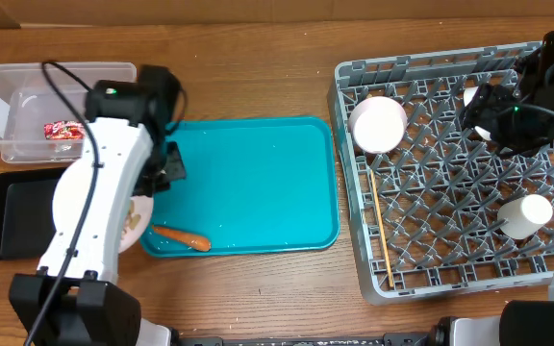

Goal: Sort waste into correct bins and load items into the dishwasher
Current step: 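Lift the plate and carry it left over the black tray, then tilt the plate to dump rice and peanut shells onto the black tray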

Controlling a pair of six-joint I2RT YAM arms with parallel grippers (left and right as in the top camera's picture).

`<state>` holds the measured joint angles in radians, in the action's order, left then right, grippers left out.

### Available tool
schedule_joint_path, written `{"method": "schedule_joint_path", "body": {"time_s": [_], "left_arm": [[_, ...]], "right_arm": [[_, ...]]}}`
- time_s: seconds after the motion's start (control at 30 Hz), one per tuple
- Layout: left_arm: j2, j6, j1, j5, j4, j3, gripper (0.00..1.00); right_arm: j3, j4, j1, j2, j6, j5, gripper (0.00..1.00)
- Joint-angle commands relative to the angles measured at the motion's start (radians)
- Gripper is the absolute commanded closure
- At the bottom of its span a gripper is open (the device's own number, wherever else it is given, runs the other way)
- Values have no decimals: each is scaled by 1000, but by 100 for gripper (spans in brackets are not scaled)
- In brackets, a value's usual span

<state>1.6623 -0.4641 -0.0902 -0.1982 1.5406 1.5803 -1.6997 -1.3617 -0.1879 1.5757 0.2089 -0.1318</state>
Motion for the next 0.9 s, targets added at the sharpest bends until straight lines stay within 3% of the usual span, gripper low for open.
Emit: {"method": "schedule_joint_path", "body": {"time_s": [0.0, 0.87], "left_arm": [[-28, 133, 64, 103, -55, -1, 96], [-13, 427, 477, 485, -284, -26, 96]], "right_arm": [[0, 3, 3, -2, -3, -9, 27], [0, 2, 3, -2, -3, -9, 27]]}}
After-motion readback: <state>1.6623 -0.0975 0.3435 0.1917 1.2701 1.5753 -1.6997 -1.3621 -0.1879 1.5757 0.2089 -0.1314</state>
